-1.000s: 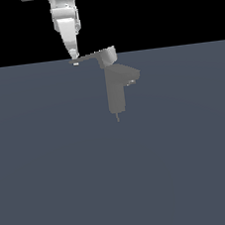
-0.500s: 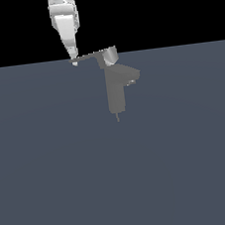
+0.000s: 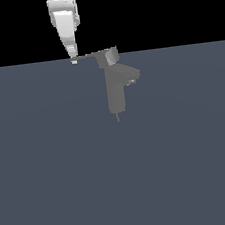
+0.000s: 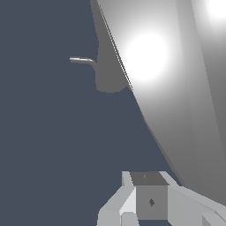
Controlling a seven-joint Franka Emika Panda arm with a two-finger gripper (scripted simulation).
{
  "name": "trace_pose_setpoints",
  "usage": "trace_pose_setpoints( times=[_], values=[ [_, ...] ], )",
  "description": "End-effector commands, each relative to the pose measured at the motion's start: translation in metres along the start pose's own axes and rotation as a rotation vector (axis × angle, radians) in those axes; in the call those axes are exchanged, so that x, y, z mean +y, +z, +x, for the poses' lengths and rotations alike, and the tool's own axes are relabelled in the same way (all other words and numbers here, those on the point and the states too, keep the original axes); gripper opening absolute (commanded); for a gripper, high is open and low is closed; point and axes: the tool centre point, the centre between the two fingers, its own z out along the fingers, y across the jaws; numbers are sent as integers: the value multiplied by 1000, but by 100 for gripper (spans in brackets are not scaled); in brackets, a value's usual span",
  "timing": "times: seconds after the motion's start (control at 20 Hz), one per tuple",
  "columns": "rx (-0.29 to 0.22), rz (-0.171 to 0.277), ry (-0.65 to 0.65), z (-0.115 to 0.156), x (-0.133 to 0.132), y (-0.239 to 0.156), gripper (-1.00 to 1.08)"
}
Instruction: Turn on the faucet by rotating a designated handle.
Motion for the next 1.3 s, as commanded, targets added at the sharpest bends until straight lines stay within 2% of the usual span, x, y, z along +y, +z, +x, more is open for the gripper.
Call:
trace_pose_setpoints(
  times=[0.0,0.65,0.75,1.25],
  values=[
    [0,-4,1,0,8,-1,-100],
    [0,-4,1,-1,39,-1,-100],
    [4,-10,3,0,36,5,-100],
    [3,-9,2,22,63,3,-100]
  ],
)
